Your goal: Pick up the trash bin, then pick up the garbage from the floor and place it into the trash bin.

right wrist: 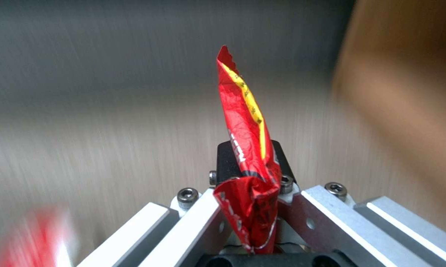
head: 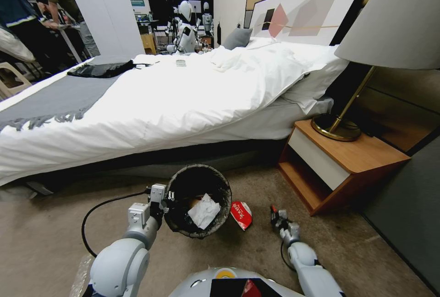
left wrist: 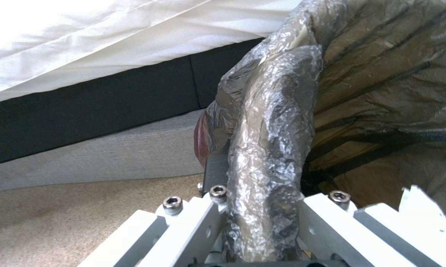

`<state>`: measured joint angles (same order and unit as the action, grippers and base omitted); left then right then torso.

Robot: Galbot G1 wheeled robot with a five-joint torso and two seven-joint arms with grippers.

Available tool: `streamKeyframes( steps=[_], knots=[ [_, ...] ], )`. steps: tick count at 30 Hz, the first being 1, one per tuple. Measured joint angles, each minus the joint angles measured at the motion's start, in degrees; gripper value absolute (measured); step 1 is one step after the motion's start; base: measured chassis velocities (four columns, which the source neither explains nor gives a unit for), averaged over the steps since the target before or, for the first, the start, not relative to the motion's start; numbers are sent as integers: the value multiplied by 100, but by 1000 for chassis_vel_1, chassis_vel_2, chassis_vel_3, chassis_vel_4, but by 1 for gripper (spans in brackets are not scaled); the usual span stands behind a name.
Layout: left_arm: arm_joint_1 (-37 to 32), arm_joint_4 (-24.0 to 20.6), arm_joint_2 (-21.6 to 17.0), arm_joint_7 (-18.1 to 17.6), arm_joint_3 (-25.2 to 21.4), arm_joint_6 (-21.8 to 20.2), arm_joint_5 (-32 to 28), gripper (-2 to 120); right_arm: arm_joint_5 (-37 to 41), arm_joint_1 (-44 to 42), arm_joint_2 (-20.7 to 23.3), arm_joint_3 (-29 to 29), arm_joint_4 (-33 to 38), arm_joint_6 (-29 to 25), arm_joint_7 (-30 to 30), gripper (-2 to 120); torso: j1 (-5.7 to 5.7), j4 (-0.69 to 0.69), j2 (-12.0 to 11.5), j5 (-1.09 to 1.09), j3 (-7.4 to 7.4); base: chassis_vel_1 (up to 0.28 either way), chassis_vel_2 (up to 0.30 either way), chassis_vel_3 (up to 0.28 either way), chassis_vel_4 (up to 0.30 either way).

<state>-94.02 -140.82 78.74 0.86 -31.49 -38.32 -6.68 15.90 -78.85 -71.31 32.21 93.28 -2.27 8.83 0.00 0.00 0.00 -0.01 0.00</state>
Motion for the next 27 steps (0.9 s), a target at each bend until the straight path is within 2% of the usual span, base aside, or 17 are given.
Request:
streamKeyframes(
  steps=[2, 4, 5, 6, 9, 12, 17, 20, 27],
  knots=[
    [-2, 0, 1, 0, 0, -1, 1, 1, 12, -14, 36, 8, 154, 32, 0, 0, 0, 0, 0, 0, 0, 0, 0, 0, 0],
    [-6, 0, -1, -1, -6, -8, 1, 1, 88, -90, 224, -1, 702, 174, 0, 0, 0, 0, 0, 0, 0, 0, 0, 0, 0],
    [-6, 0, -1, -1, -6, -8, 1, 1, 88, -90, 224, -1, 702, 174, 0, 0, 0, 0, 0, 0, 0, 0, 0, 0, 0],
    [-6, 0, -7, -1, -10, -12, 1, 1, 120, -137, 344, -25, 1032, 260, 0, 0, 0, 0, 0, 1, 0, 0, 0, 0, 0],
    [-1, 1, -14, -1, -14, -14, 1, 1, 176, -172, 445, -63, 1362, 391, -1, 0, 0, -1, 0, 1, 0, 0, 0, 0, 0],
    [21, 23, -17, -1, -15, -18, -10, 1, 265, -166, 591, -165, 2018, 664, -32, 0, 0, -1, 0, 0, 0, 0, 0, 0, 0],
    [30, 44, -22, -1, -17, -19, -18, 1, 379, -127, 708, -315, 2547, 886, -90, 0, 0, 0, 0, -1, 0, 0, 0, 0, 0],
    [47, 84, -40, 2, -19, -20, -28, 1, 551, 20, 783, -746, 3273, 1287, -272, 0, 0, 0, 0, -1, 0, 0, 0, 0, 0],
    [91, 127, -78, 7, -18, -20, -73, 1, 800, 297, 776, -1454, 3837, 1912, -334, 0, 0, 0, 0, 0, 0, 0, 0, 0, 0]
  ],
)
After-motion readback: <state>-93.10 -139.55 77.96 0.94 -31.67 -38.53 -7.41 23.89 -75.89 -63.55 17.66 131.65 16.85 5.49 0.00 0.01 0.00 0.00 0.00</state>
